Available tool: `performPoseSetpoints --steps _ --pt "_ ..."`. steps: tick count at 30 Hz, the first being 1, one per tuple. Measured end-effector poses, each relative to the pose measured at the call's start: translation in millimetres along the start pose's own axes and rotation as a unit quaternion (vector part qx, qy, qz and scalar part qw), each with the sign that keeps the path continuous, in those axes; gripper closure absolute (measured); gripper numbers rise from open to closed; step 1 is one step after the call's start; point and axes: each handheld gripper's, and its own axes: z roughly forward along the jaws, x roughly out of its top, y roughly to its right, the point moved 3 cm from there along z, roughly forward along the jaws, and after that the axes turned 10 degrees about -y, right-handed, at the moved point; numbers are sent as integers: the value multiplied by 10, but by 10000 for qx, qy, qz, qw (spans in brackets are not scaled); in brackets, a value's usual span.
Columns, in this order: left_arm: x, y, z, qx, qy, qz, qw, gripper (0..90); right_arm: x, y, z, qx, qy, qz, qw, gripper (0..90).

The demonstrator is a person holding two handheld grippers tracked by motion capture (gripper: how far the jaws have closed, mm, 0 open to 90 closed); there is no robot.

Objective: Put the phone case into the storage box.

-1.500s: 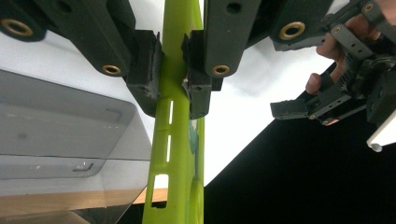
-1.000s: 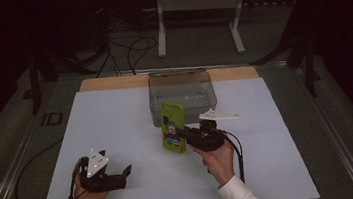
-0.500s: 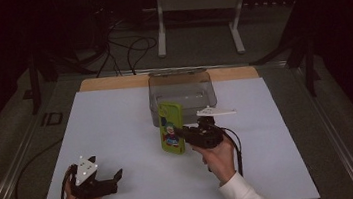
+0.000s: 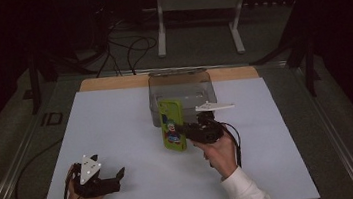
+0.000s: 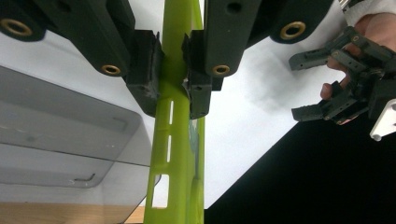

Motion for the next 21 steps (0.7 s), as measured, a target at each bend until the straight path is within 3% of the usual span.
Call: performPoseSetpoints --steps 13,21 --pt "4 35 18 20 -4 77 10000 0 75 51 -78 -257 -194 -140 9994 778" --pt "4 35 15 32 19 82 10000 0 112 61 -89 -243 -287 -83 9993 779"
